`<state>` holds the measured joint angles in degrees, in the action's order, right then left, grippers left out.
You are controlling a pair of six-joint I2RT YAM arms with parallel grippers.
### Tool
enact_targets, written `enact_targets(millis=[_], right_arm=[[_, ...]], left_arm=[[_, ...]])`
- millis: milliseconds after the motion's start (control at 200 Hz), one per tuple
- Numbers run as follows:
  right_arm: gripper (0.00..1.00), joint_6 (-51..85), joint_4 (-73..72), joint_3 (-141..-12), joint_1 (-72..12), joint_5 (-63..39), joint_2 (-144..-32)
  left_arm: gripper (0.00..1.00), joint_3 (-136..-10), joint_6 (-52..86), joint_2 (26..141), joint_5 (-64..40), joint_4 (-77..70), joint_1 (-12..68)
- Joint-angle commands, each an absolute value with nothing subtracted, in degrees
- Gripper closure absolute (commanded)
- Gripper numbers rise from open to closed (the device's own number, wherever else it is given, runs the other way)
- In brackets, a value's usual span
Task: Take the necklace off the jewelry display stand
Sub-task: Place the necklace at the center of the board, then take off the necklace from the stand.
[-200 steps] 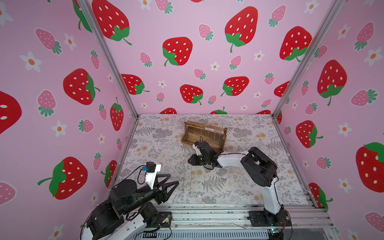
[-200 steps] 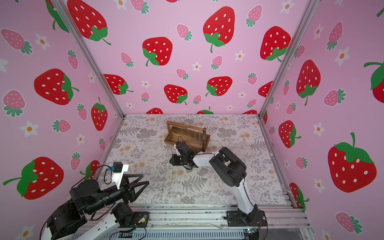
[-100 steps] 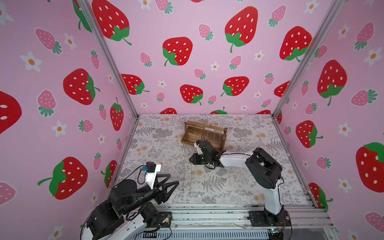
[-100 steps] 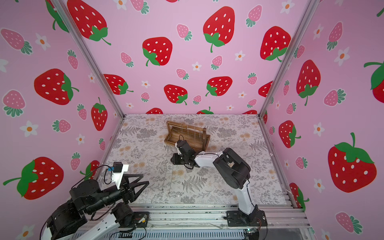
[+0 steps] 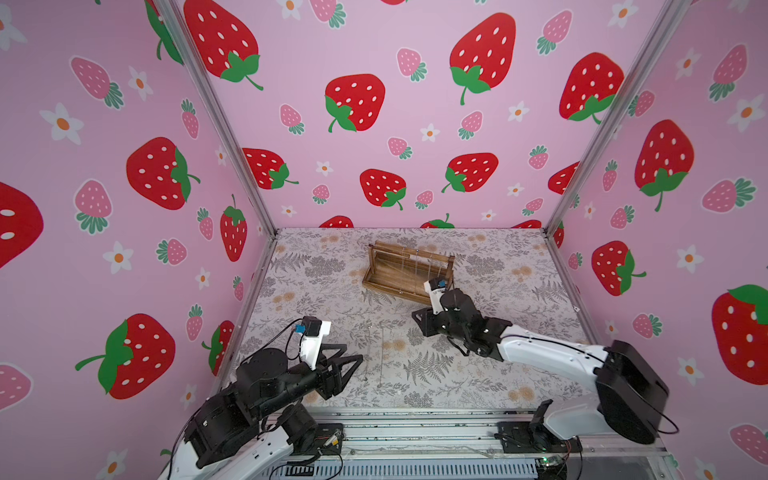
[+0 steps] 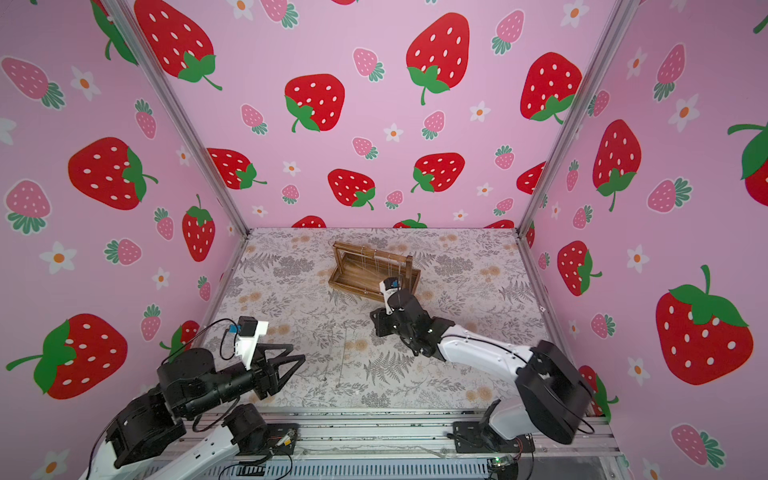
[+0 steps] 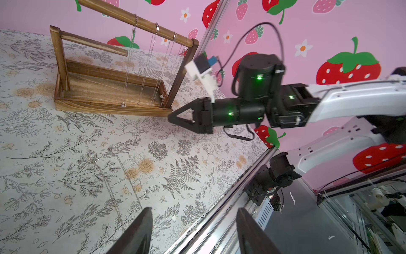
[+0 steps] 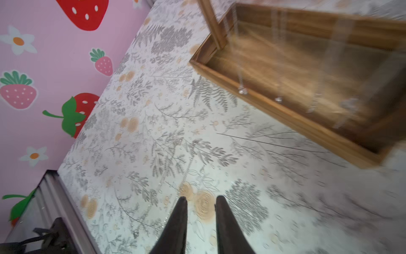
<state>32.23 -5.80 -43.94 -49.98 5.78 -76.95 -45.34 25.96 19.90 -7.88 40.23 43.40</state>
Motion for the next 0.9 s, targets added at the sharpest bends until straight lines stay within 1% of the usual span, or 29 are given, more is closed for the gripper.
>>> enact_targets(millis=[0,175,315,375,425,585,760,890], right_arm=[[0.75,28.1,1.1,-36.9,-48.5,19.6,-69.4],[0.74,27.1,3.8,-29.4,-42.8,20.4,-56.7],[0.74,24.7,4.1,-25.6,-41.8,22.3,-50.6],[0.74,26.1,3.6,-24.5,-40.5,21.8,-50.0],[0.74,27.0,4.1,-24.8,-39.3,19.2,-49.7],[0.73,28.7,5.2,-24.5,-39.0,17.3,-47.7],[0.72,28.8,6.2,-22.9,-39.0,18.5,-41.8],[0.72,28.8,6.9,-22.7,-38.9,19.1,-40.3]], left_arm=[[0.39,-41.8,29.2,25.1,-6.3,29.9,43.5],[0.38,-40.7,27.7,40.4,0.4,14.4,43.5],[0.38,-45.4,22.7,54.1,5.4,5.4,43.4],[0.38,-48.8,20.2,59.7,7.2,3.8,42.9],[0.39,-51.6,18.1,64.1,8.2,2.8,42.2],[0.4,-59.0,13.6,75.6,11.4,-0.2,39.1],[0.42,-64.4,12.9,83.7,11.1,-2.2,36.0],[0.45,-68.0,12.8,87.8,11.0,-1.8,35.0]])
